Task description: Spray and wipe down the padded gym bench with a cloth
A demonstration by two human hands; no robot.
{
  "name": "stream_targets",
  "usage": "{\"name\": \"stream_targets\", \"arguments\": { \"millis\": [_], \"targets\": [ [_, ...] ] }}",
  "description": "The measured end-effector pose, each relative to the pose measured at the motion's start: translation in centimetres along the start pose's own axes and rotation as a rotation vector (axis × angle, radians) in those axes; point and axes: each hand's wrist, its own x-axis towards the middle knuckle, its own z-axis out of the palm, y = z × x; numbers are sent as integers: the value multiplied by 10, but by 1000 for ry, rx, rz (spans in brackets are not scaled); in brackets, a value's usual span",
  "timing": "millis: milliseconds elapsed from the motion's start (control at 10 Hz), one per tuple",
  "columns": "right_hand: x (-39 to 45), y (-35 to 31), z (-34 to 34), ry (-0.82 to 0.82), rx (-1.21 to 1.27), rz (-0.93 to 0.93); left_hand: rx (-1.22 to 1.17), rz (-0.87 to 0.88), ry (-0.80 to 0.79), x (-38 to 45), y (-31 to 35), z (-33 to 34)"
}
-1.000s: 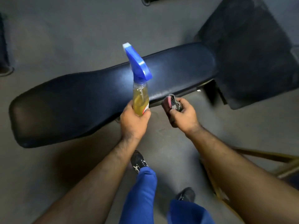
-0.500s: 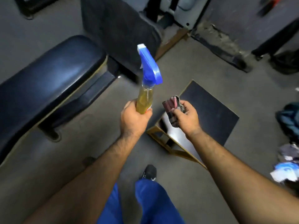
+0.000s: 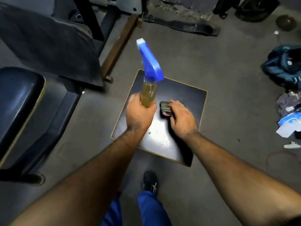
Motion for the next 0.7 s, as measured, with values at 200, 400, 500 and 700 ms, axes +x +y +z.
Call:
{"name": "stream_targets", "arguments": {
  "millis": [200,400,500,700],
  "targets": [
    [-19,22,39,-124,-133,-30,-15,-34,37,2,-26,22],
    [-16,18,41,-104,-144,18,21,-10,31,3,-26,28],
    [-9,8,34,-184,-95,79,60,-94,-44,-1,-19,19],
    [-32,-52,-9,-111,-1,270,237,-295,-229,-21,-13,-43]
  ]
}}
